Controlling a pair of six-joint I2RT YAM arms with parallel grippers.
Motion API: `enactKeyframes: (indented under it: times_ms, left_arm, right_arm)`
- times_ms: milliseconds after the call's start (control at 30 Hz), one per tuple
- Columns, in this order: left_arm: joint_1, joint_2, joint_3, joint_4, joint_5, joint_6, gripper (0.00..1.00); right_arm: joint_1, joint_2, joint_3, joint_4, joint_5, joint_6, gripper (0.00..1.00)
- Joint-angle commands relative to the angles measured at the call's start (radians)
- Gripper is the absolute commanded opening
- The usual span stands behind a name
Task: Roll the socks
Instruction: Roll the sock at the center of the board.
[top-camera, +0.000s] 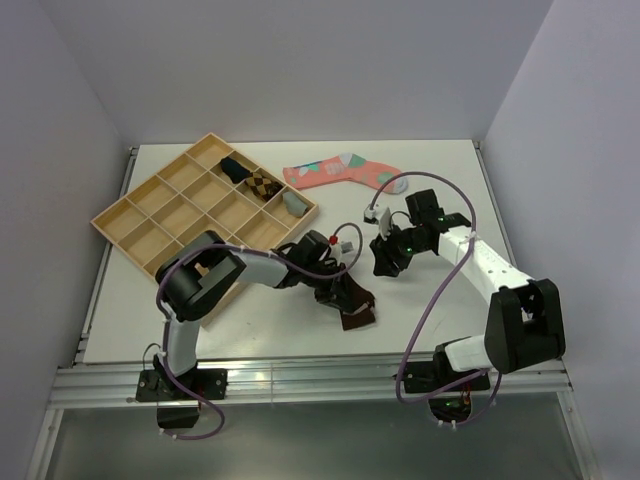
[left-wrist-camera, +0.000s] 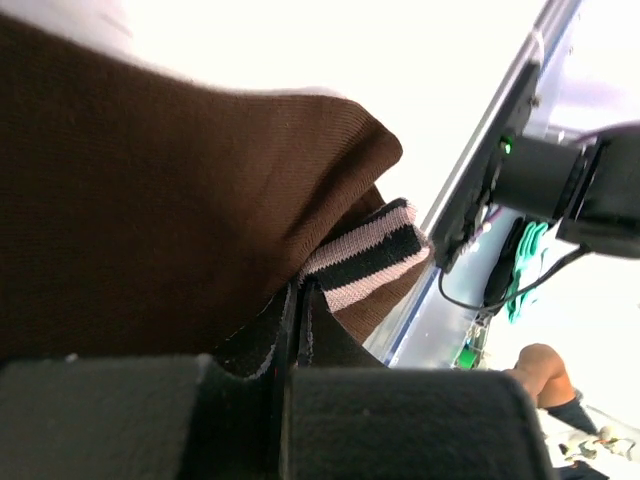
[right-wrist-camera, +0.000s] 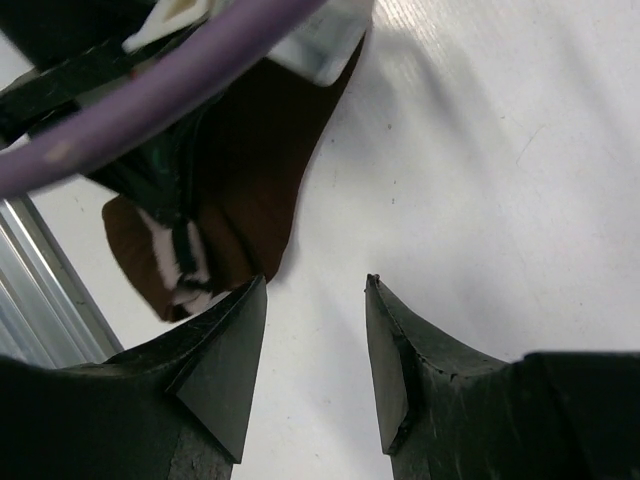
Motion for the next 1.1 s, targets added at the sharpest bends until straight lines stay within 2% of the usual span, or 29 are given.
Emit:
enactKeyframes:
  times_ms: [0, 133, 267, 667, 1067]
  left_arm:
    - [0.076, 0.079, 0.035, -0.240, -0.182, 0.152, 0.00]
    - [0.141, 0.102, 0.080, -0.233, -0.155, 0.179, 0.00]
    - [0.178, 0.044, 0.058, -0.198, -0.127, 0.205, 0.00]
    - [0.098, -0.039, -0.029, -0.088, -0.098, 0.225, 0.00]
    - [0.031, -0.084, -0.075, -0.022, -0.117, 0.238, 0.00]
  right_arm:
    - [-0.003, 0.005, 0.051, 0.023, 0.007, 0.015, 0.51]
    - [-0.003, 0.050, 0.068, 0.038, -0.018, 0.041, 0.51]
    - [-0.003, 0.137, 0.126, 0.023, -0.007, 0.093, 0.50]
    - [-0.003, 0.488, 0.392, -0.095, -0.087, 0.208, 0.50]
    - [0.095, 0.608, 0.460, -0.077, -0.052, 0.265, 0.52]
